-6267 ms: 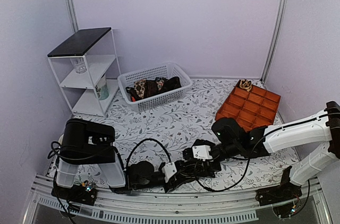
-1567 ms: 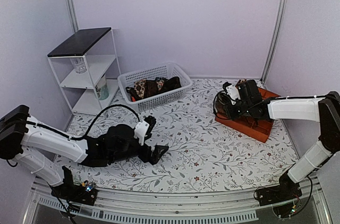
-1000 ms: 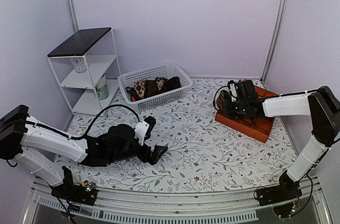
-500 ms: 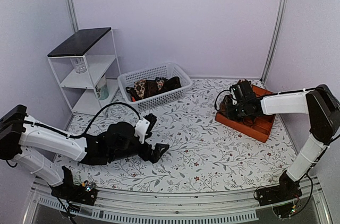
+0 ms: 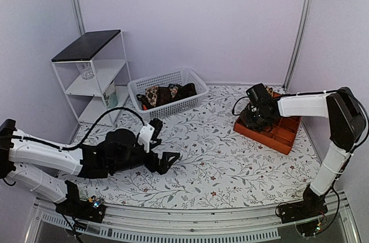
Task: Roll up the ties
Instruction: Place the tie in the storage box.
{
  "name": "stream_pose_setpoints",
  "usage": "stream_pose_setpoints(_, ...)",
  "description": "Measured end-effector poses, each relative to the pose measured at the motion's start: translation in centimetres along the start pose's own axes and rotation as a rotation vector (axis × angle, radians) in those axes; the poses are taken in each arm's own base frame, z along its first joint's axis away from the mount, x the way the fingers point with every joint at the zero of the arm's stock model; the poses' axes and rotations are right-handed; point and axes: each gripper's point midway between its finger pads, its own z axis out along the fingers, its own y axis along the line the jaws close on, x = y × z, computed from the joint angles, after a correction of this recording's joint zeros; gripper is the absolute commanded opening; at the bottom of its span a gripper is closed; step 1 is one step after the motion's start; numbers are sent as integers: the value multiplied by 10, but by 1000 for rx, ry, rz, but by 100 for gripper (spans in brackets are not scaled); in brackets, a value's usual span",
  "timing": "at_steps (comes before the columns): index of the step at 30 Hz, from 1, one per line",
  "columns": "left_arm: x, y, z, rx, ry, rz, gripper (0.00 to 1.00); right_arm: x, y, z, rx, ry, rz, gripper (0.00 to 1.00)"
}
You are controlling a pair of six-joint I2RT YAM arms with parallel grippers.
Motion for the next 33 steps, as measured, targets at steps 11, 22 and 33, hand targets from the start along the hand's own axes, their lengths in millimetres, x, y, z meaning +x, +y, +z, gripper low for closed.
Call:
stream_pose_setpoints(11,15,5,-3,-7,26,-11,98,11,-8,-4,66,50,5,44)
stream_pose_setpoints(22,12,7,-10,-5,8,-19,98,18,-8,1,142,98,-46,44)
stream_pose_setpoints(33,11,12,-18,-15,-13,-40,99,16,-7,10,180,138,-104,45)
